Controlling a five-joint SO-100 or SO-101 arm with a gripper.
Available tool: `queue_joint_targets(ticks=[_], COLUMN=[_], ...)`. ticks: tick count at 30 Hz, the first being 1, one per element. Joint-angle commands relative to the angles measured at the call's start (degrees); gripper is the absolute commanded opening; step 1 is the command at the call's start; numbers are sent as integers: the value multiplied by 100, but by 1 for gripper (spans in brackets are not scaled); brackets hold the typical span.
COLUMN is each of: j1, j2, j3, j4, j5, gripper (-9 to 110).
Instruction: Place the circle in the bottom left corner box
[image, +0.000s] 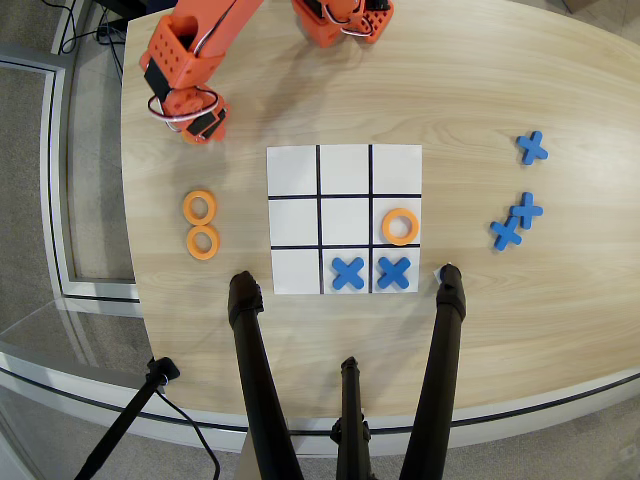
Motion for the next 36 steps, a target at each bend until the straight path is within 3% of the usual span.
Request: queue_joint_targets(ticks=[1,4,14,21,25,29,33,36], j1=[62,62,79,-571,-1942,-4184,-6504,-7682], j2=[-404,-510,-519,1863,3762,5229,5634,5247], j3=[-299,-448,-765,-211,413,949,940,686], j4=[492,606,888,3067,3876,4175,4271,3999], j5=[79,79,431,237,624,1995,3454,4210], gripper=[4,0,0,0,0,0,0,0])
